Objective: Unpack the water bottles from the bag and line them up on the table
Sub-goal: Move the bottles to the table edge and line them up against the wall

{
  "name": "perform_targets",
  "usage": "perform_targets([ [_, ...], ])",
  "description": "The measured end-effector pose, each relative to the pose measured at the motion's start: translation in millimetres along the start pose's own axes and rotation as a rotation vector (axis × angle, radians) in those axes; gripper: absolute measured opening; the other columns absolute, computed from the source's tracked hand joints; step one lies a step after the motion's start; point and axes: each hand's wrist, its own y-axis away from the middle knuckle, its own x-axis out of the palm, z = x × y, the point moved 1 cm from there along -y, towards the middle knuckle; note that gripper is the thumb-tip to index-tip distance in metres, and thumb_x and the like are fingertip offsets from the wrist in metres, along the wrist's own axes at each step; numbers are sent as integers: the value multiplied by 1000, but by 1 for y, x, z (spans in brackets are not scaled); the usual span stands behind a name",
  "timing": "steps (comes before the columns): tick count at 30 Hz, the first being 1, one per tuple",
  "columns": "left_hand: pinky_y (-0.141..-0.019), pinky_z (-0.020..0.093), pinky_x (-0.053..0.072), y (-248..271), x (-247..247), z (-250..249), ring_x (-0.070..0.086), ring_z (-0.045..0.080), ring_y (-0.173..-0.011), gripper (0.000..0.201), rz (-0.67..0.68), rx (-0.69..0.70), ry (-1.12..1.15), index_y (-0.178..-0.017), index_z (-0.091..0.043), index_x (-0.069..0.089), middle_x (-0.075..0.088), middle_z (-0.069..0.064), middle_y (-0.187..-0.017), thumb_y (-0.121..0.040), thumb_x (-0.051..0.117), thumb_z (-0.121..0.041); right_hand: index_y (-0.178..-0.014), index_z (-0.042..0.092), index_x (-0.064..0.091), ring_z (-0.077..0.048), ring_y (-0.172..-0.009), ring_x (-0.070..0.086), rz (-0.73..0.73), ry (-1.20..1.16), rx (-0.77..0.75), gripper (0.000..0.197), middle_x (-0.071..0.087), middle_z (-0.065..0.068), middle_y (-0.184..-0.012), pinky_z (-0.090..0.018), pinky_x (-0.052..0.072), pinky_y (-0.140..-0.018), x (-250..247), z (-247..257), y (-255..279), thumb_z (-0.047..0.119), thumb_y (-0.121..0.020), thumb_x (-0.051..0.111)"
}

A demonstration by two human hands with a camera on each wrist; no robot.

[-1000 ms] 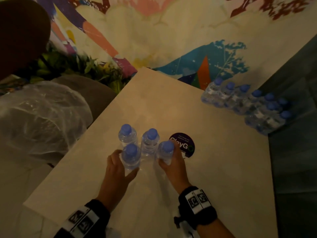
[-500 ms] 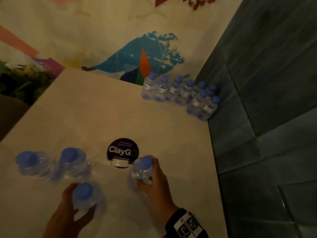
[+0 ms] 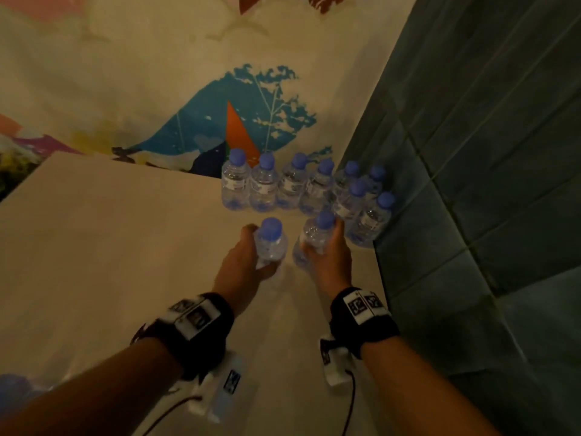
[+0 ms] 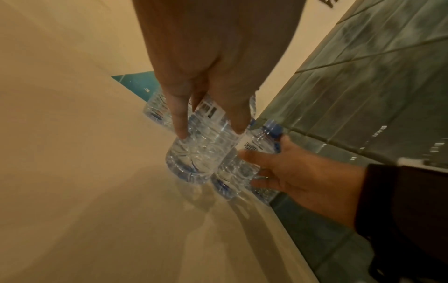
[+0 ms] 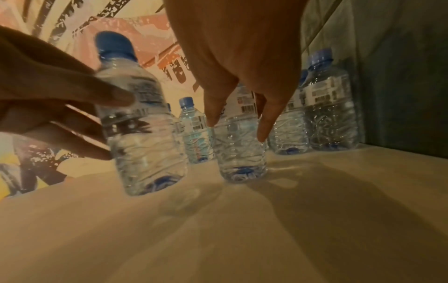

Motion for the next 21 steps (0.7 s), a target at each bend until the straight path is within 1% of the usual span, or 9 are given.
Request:
perform_targets([
  [1, -73, 34, 43, -19, 6, 5, 59, 27, -99, 58, -8, 13, -15, -126, -17, 31, 58, 5, -121, -82, 67, -28, -136, 27, 28, -28, -118, 55, -17, -6, -18, 73, 54, -9, -135, -42, 49, -93, 5, -3, -11, 30, -77, 71],
  [2, -74, 34, 43, -36, 13, 11, 59, 27, -102, 59, -13, 30, -21, -126, -17, 32, 58, 7, -124, -82, 68, -28, -136, 27, 28, -27, -119, 54, -31, -12, -35, 73, 53, -9, -134, -44, 49, -95, 9, -5, -20, 29, -77, 72],
  [4, -81, 36, 46, -64, 23, 20, 58, 26, -111, 61, -21, 58, -15, -127, -18, 31, 56, 7, -130, -81, 69, -28, -136, 24, 29, -27, -121, 51, -63, -8, -72, 74, 51, -10, -135, -45, 47, -98, 14, -8, -34, 24, -77, 73],
  [6, -86, 38, 46, -82, 31, 24, 55, 28, -116, 60, -32, 87, -24, -127, -15, 32, 54, 9, -133, -81, 69, -28, -137, 20, 31, -28, -125, 47, -116, 19, -127, 77, 48, -13, -136, -44, 42, -104, 15, -11, -44, 19, -74, 76],
  [9, -90, 31, 40, -101, 39, 22, 51, 26, -121, 61, -54, 146, -40, -129, -14, 32, 50, 10, -137, -81, 69, -23, -137, 15, 34, -31, -129, 41, -179, 97, -191, 79, 41, -20, -139, -43, 38, -107, 14, -15, -53, 15, -72, 78],
  [12, -92, 27, 36, -117, 44, 19, 48, 25, -123, 61, -58, 179, -62, -129, -12, 32, 48, 10, -137, -82, 68, -20, -136, 16, 34, -32, -130, 39, -196, 114, -192, 78, 39, -20, -139, -45, 38, -108, 14, -20, -60, 16, -72, 78],
  [14, -94, 26, 36, -126, 47, 18, 48, 25, -124, 62, -51, 194, -59, -130, -11, 31, 48, 10, -138, -81, 69, -19, -136, 15, 35, -33, -129, 39, -198, 102, -193, 77, 38, -20, -138, -43, 37, -109, 13, -21, -62, 18, -72, 78],
  [16, -99, 29, 36, -133, 50, 18, 46, 24, -127, 67, -45, 205, -43, -133, -11, 30, 47, 10, -140, -80, 70, -19, -135, 14, 35, -34, -129, 39, -210, 109, -205, 77, 38, -20, -137, -40, 35, -108, 12, -21, -64, 22, -72, 78],
  [21, -106, 39, 36, -144, 56, 17, 44, 27, -129, 68, -52, 198, -94, -135, -10, 29, 45, 13, -141, -80, 69, -20, -137, 13, 33, -37, -123, 43, -228, 159, -190, 78, 40, -22, -133, -41, 39, -100, 14, -21, -66, 26, -73, 76],
])
